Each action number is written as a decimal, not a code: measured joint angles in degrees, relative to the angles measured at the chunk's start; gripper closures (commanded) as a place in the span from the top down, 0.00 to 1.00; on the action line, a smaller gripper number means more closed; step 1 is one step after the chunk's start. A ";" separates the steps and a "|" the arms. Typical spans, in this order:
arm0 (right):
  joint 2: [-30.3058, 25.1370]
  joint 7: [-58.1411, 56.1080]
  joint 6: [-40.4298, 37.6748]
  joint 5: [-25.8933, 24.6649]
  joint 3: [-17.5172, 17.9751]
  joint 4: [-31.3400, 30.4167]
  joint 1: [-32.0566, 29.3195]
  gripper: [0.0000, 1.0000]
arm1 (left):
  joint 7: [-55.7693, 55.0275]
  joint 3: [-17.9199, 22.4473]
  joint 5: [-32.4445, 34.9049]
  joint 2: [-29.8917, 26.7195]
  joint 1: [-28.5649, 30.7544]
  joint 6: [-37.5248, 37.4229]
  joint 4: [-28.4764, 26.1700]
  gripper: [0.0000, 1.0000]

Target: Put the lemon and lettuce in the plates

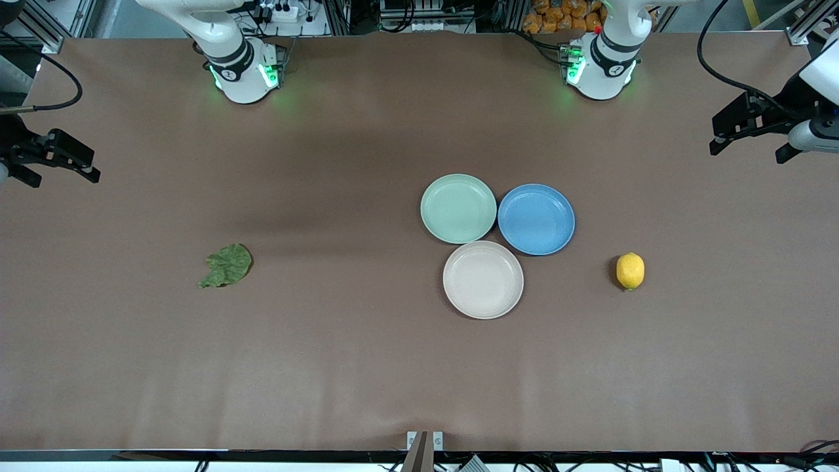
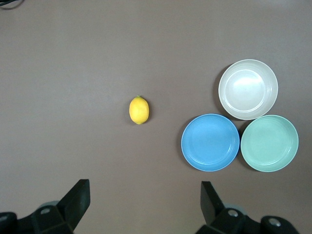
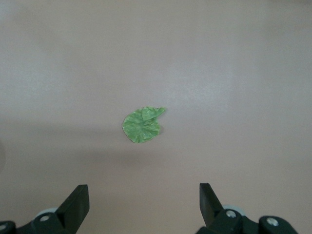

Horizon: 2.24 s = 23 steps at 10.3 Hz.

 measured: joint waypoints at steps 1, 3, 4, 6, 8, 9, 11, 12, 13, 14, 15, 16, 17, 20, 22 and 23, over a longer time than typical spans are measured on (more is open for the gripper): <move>0.00 -0.02 0.00 0.00 -0.02 0.00 0.00 1.00 | 0.01 -0.01 0.00 0.00 -0.01 -0.15 -0.02 1.00; 0.00 -0.04 0.00 0.00 -0.02 0.00 0.00 1.00 | 0.03 -0.05 0.00 0.08 -0.11 -0.74 -0.33 1.00; 0.00 -0.05 0.00 0.00 -0.03 0.00 -0.01 1.00 | 0.03 -0.04 0.00 0.48 -0.14 -0.82 -0.65 1.00; 0.00 -0.05 -0.01 0.00 -0.06 -0.02 -0.17 1.00 | 0.04 0.30 0.01 3.26 -0.04 -0.57 -1.20 1.00; 0.24 -0.05 -0.35 0.00 -0.09 -0.62 -0.22 1.00 | 0.05 0.64 0.01 7.58 0.16 1.59 -1.17 1.00; 1.00 -0.06 -0.41 0.03 -0.05 -1.78 -0.22 1.00 | 0.06 0.65 0.25 9.41 0.15 2.41 -1.15 1.00; 5.57 -0.07 1.01 0.05 0.08 -4.61 -0.19 1.00 | 0.19 0.64 1.54 12.97 0.05 4.10 -1.10 1.00; 9.02 -0.07 3.07 0.07 0.10 -5.33 -0.19 1.00 | 0.19 0.59 2.59 14.45 -0.14 5.13 -1.06 1.00; 12.51 -0.07 6.52 0.09 0.13 -6.30 -0.19 1.00 | 0.19 0.48 4.69 15.87 -0.49 6.07 -1.05 1.00; 15.34 -0.07 10.71 0.11 0.16 -7.94 -0.19 1.00 | 0.19 0.36 6.39 17.34 -1.02 7.33 -1.06 1.00; 17.71 -0.06 14.77 0.52 0.18 -9.93 -0.20 1.00 | 0.16 0.32 6.88 18.78 -1.32 9.02 -1.16 1.00; 19.91 -0.06 18.74 2.04 0.20 -11.97 -0.20 1.00 | 0.10 0.38 6.90 20.24 -1.06 10.97 -1.56 1.00; 21.93 -0.06 24.16 3.93 0.28 -14.54 -0.18 1.00 | 0.09 0.48 6.90 21.75 -0.21 13.97 -2.70 1.00; 27.14 -0.06 38.02 4.79 0.81 -19.99 -0.16 1.00 | 0.10 0.54 6.90 23.52 1.80 25.84 -10.64 1.00; 30.48 -0.06 43.05 4.81 0.97 -20.30 -0.12 0.93 | -0.12 0.53 6.90 24.08 1.87 31.92 -15.64 1.00; 31.70 -0.06 44.77 4.82 1.15 -20.33 -0.01 0.82 | -0.36 0.53 6.90 24.38 1.89 33.71 -17.29 1.00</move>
